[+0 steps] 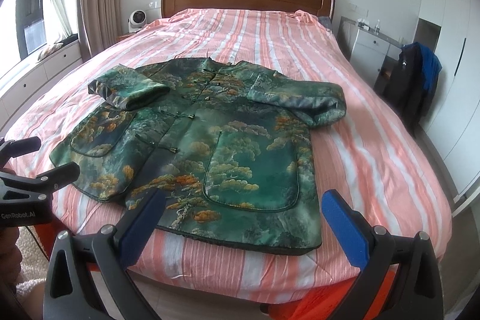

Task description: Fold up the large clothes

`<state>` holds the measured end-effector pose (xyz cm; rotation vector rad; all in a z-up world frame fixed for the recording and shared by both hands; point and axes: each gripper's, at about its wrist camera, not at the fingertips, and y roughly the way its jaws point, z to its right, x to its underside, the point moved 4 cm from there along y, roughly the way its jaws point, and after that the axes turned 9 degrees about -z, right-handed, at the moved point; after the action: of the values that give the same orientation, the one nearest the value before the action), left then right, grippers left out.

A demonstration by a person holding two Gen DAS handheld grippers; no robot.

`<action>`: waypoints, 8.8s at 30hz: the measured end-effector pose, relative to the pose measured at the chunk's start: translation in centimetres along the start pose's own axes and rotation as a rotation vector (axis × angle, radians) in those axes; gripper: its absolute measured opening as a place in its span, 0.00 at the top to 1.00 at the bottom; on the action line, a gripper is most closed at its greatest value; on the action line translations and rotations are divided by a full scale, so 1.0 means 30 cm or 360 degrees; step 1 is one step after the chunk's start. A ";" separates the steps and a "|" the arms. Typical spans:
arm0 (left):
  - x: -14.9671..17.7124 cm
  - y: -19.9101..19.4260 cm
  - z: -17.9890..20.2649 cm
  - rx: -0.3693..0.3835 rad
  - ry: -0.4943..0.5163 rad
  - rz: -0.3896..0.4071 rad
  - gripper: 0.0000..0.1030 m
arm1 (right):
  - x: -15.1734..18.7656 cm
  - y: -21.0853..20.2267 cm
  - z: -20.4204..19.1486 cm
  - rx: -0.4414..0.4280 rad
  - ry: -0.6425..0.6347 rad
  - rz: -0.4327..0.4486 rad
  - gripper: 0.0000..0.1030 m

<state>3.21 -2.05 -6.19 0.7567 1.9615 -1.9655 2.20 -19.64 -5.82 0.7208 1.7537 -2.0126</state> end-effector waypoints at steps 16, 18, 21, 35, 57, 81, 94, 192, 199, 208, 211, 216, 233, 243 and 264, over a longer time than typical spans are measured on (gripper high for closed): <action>-0.047 0.099 -0.185 0.0012 -0.0112 -0.0071 0.00 | 0.011 0.016 -0.018 -0.0087 -0.0022 -0.0035 0.00; -0.088 0.140 -0.327 0.0018 -0.0232 -0.0096 0.00 | 0.016 0.026 0.010 -0.0185 0.0019 -0.0049 0.00; -0.135 0.248 -0.566 0.0116 -0.0426 -0.0199 0.00 | 0.035 0.080 0.129 -0.0265 0.0190 -0.0109 0.00; -0.060 0.635 -0.651 0.0426 -0.0261 -0.0612 0.42 | 0.239 0.258 0.511 -0.0505 0.0858 -0.0327 0.00; 0.015 0.514 -0.560 0.0543 -0.0344 -0.0608 0.85 | 0.158 0.544 0.434 -0.0688 0.0534 -0.0523 0.58; 0.039 0.535 -0.500 0.0442 -0.0226 -0.0613 0.72 | 0.132 0.547 0.442 -0.0462 0.0384 -0.0540 0.80; -0.128 0.302 -0.382 0.0171 -0.0170 -0.0072 0.15 | 0.080 0.370 0.443 -0.0153 0.0383 -0.0318 0.24; -0.170 0.322 -0.153 -0.0205 -0.0025 0.0183 0.01 | -0.044 0.518 1.340 0.0631 0.1244 -0.0253 0.30; -0.435 0.410 -0.127 -0.0176 0.0539 0.0095 0.00 | -0.022 0.362 0.893 0.0255 0.0864 0.0003 0.28; -0.480 0.802 -0.121 -0.0312 0.0680 -0.0214 0.69 | 0.001 0.325 0.391 0.0058 0.0437 0.0159 0.27; -0.525 0.726 -0.218 -0.0149 0.0406 -0.0174 0.86 | 0.013 0.297 0.322 0.0099 0.0252 0.0230 0.27; -0.600 0.477 -0.491 -0.0135 0.0040 0.0073 0.87 | 0.014 0.297 0.294 0.0082 0.0190 0.0287 0.27; -0.111 0.476 -1.545 -0.0559 -0.1425 -0.0109 0.29 | 0.021 0.346 0.274 0.0037 0.0205 0.0225 0.27; -0.359 0.455 -0.926 -0.0105 -0.0724 0.0040 0.10 | 0.021 0.394 0.316 0.0039 0.0314 0.0174 0.27; -0.553 0.920 -0.235 -0.0142 -0.0137 -0.0094 0.00 | 0.046 0.406 0.401 -0.0028 0.0474 0.0164 0.22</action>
<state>32.84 0.53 -20.41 0.5887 2.0268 -1.8952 6.64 -33.33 -15.23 1.1299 1.8468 -1.8961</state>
